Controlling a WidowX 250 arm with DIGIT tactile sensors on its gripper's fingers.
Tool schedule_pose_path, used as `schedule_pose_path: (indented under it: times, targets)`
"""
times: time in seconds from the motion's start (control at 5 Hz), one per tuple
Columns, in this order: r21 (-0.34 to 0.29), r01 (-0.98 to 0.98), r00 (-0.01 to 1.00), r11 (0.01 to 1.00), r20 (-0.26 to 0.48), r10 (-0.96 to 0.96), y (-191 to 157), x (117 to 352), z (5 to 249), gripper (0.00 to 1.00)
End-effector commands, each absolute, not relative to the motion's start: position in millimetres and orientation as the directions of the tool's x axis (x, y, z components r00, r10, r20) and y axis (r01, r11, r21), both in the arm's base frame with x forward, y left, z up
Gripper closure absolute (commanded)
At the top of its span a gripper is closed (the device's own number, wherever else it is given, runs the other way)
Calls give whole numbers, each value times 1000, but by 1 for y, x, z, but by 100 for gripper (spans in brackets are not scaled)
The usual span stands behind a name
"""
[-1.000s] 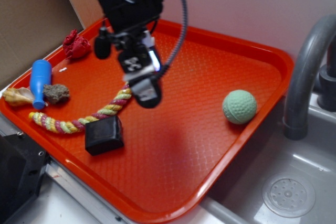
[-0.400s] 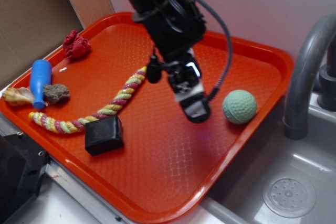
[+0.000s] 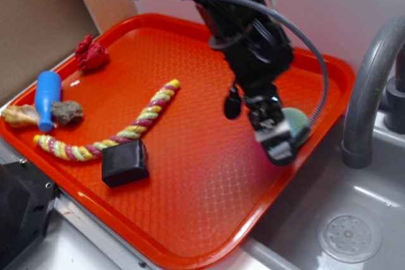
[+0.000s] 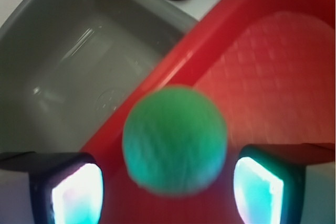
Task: Grab the green ball.
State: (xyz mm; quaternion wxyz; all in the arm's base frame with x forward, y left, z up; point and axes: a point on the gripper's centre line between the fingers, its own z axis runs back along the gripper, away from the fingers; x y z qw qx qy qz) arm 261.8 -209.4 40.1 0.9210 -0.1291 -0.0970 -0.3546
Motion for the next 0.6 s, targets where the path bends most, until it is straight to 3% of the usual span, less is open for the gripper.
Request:
schedule_pose_path:
  times: [0.0, 0.2, 0.4]
  targets:
    - [-159, 678, 726, 718, 301, -619, -228, 270, 43, 100]
    - [-167, 652, 747, 740, 309, -588, -220, 266, 57, 100]
    - [-120, 586, 801, 801, 237, -550, -200, 271, 79, 100]
